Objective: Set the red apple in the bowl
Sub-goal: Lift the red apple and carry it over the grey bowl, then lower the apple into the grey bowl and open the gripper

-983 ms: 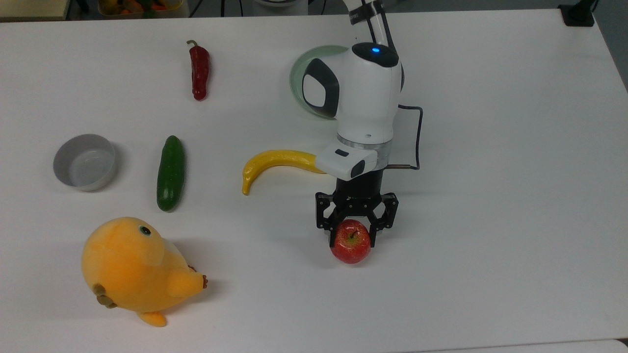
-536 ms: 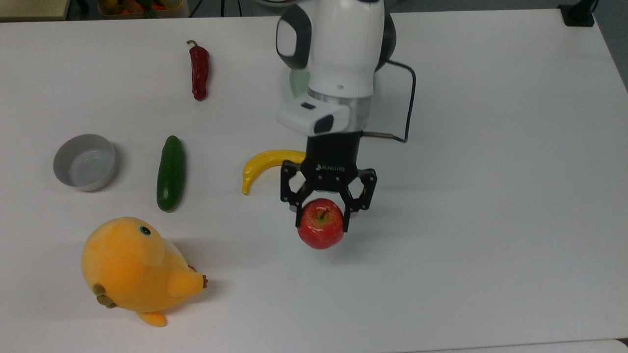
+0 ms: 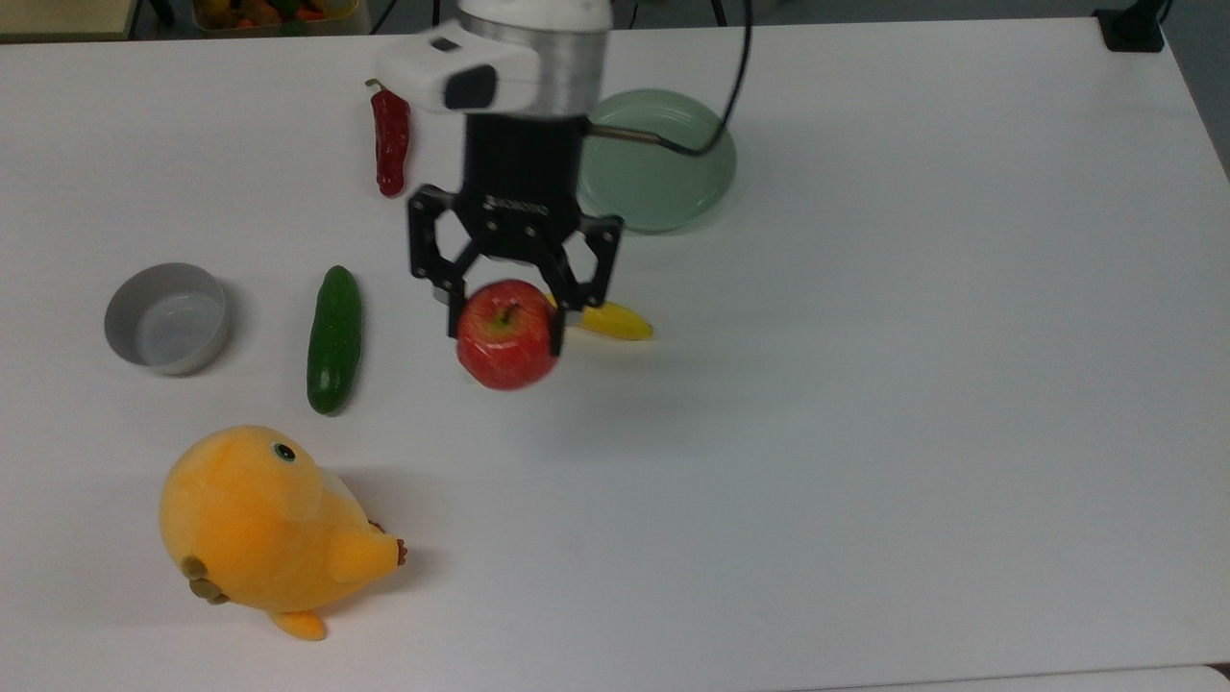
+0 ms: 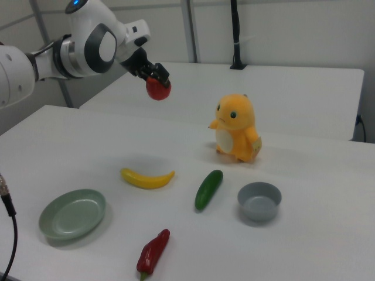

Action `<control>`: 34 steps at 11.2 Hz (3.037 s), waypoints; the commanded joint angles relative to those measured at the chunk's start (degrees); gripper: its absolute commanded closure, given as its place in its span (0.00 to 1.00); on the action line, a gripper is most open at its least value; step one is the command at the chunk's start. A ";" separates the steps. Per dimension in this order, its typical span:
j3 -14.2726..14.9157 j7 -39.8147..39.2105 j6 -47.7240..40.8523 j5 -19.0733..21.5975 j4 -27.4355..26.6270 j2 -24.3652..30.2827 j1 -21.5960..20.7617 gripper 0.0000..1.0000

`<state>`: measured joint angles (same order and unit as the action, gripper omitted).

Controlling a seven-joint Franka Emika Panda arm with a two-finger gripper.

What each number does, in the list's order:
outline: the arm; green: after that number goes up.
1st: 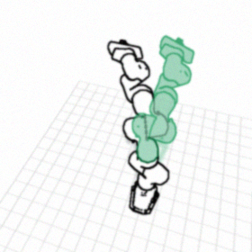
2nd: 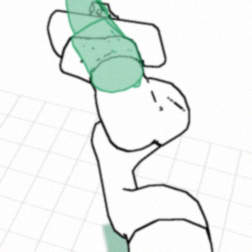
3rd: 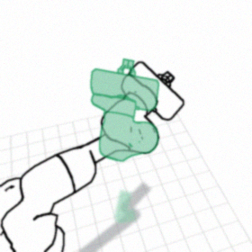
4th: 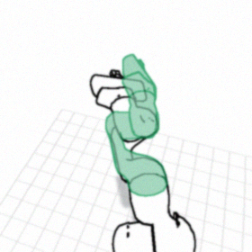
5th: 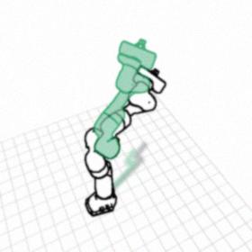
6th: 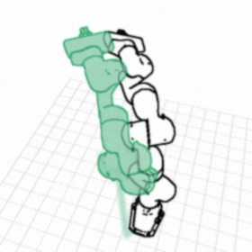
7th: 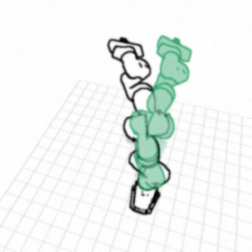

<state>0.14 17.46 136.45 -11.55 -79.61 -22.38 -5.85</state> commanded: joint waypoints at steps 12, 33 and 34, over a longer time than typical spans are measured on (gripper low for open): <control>5.04 -51.01 1.17 22.27 -13.37 3.49 24.04 0.79; 4.78 -51.03 22.90 25.00 -22.78 -6.10 24.92 0.00; 4.78 -51.03 22.90 25.00 -22.78 -6.10 24.92 0.00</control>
<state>4.67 -32.56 158.12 11.75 -101.29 -28.99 19.73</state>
